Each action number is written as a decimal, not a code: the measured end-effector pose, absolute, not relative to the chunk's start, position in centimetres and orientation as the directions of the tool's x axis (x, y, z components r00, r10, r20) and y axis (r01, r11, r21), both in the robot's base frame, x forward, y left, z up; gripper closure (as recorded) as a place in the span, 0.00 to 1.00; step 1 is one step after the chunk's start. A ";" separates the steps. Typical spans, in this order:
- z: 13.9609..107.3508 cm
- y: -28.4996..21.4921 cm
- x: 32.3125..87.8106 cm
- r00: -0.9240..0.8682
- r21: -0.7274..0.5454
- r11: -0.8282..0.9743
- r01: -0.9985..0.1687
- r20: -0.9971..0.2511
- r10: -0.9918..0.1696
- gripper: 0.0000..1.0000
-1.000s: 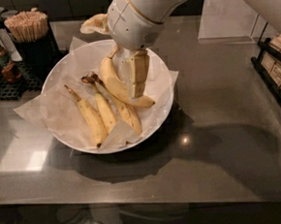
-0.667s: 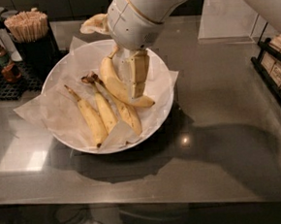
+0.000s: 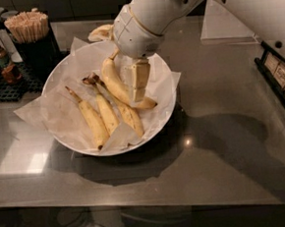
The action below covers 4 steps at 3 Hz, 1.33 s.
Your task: Pick banana from white bowl
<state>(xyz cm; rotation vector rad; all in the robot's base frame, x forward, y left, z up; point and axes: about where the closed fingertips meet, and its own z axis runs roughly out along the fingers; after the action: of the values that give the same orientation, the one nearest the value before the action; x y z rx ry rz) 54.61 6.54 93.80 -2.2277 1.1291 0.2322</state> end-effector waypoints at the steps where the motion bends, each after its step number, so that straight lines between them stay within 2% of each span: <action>1: 93.2 6.4 56.0 0.606 -0.475 -0.409 -0.779 -0.406 -0.684 0.00; 2: 94.0 6.3 57.0 0.608 -0.511 -0.394 -0.764 -0.365 -0.705 0.18; 4: 94.9 6.5 57.5 0.616 -0.532 -0.401 -0.746 -0.322 -0.719 0.64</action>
Offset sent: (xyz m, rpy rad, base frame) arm 0.0375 -0.0070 0.0130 -0.0167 -0.1480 -0.0995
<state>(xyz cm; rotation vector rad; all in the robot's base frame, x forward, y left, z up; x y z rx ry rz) 57.51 6.49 94.90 -2.1900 1.1454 0.0535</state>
